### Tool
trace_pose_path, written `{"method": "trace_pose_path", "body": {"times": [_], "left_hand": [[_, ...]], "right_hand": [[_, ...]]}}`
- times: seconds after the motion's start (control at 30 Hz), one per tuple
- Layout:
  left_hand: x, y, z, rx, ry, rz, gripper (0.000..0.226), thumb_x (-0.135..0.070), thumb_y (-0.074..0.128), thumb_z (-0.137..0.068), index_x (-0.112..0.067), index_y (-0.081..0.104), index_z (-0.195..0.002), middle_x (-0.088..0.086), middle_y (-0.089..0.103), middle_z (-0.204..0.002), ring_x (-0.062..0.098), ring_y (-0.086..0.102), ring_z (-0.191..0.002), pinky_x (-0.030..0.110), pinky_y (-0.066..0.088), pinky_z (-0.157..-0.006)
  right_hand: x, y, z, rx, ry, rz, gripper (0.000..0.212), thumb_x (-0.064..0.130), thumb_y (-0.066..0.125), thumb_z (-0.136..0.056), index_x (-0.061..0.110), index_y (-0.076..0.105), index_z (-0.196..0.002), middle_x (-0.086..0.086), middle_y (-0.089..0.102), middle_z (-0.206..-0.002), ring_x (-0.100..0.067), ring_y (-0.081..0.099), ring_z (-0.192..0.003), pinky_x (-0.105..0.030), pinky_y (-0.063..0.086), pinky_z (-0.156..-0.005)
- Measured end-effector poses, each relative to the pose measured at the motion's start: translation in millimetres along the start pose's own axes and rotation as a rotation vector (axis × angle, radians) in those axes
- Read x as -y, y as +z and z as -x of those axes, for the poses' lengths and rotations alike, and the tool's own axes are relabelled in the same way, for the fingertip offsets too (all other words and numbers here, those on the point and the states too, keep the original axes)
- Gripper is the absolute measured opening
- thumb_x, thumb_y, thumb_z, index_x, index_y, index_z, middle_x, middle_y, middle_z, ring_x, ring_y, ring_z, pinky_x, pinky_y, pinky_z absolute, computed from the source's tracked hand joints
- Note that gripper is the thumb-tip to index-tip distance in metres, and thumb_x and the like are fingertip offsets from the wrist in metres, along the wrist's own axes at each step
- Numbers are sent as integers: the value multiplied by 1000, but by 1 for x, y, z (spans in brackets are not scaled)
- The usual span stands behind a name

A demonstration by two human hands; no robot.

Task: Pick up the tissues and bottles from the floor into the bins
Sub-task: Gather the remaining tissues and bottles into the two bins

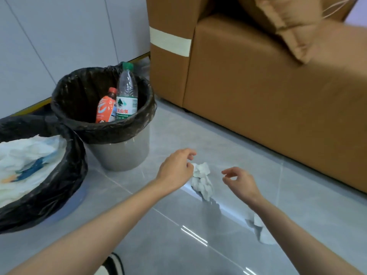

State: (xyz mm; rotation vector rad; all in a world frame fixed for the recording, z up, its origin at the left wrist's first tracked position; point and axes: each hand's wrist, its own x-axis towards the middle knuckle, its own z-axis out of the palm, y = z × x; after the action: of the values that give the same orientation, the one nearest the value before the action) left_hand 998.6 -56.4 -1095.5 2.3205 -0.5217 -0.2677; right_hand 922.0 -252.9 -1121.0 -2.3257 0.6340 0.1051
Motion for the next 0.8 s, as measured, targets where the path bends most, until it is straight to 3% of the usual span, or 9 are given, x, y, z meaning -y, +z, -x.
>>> {"method": "trace_pose_path", "body": {"times": [0.1,0.2,0.3,0.4,0.57,0.67,0.73,0.8], "left_hand": [[4,34,-2,145,-57,-51,42,-10,48,-85,-22,55,-125,-4,61,-120,17,59,-106,34,46,-95],[6,64,1,265,-77,-99,42,-12,46,-88,-22,50,-129,-4,56,-128,18,56,-111,33,44,-96],[6,89,4,368,-21,-214,47,-14,45,-91,-20,42,-137,-1,43,-140,21,43,-126,34,40,-100],[2,108,3,450,35,-286,55,-13,43,-92,-22,31,-145,-2,26,-152,22,25,-138,34,34,-107],[3,124,-4,557,39,-445,62,-17,42,-94,-23,16,-150,0,7,-158,27,4,-145,36,22,-115],[7,131,-7,586,25,-484,62,-19,44,-94,-22,16,-150,2,17,-155,28,11,-143,38,27,-112],[11,133,-7,586,22,-488,64,-21,49,-93,-23,19,-149,2,24,-152,27,18,-140,37,30,-110],[16,131,-4,590,17,-472,66,-23,54,-90,-24,23,-148,0,32,-146,25,26,-134,34,33,-107]], "right_hand": [[-44,-5,6,46,108,82,26,15,62,-86,18,67,-111,-1,65,-108,-16,60,-103,-18,39,-82],[-86,-9,16,41,214,196,33,18,61,-85,24,62,-117,-3,56,-125,-24,51,-114,-29,40,-91],[-114,-10,32,20,363,284,38,28,57,-90,29,50,-126,-1,38,-137,-29,32,-126,-37,38,-95],[-132,-7,43,-35,480,272,44,42,53,-91,30,41,-132,-3,30,-141,-34,28,-126,-41,40,-94],[-147,1,47,24,526,129,57,29,63,-87,17,33,-134,-14,35,-132,-38,48,-114,-39,43,-92],[-140,9,46,30,465,-10,43,21,64,-86,12,42,-121,-15,50,-123,-30,55,-99,-28,40,-78],[-128,13,43,37,403,-90,29,18,61,-85,16,45,-109,-14,60,-109,-26,56,-87,-27,40,-71],[-116,15,40,51,317,-142,28,19,61,-85,20,47,-109,-8,62,-100,-25,58,-85,-30,44,-72]]}}
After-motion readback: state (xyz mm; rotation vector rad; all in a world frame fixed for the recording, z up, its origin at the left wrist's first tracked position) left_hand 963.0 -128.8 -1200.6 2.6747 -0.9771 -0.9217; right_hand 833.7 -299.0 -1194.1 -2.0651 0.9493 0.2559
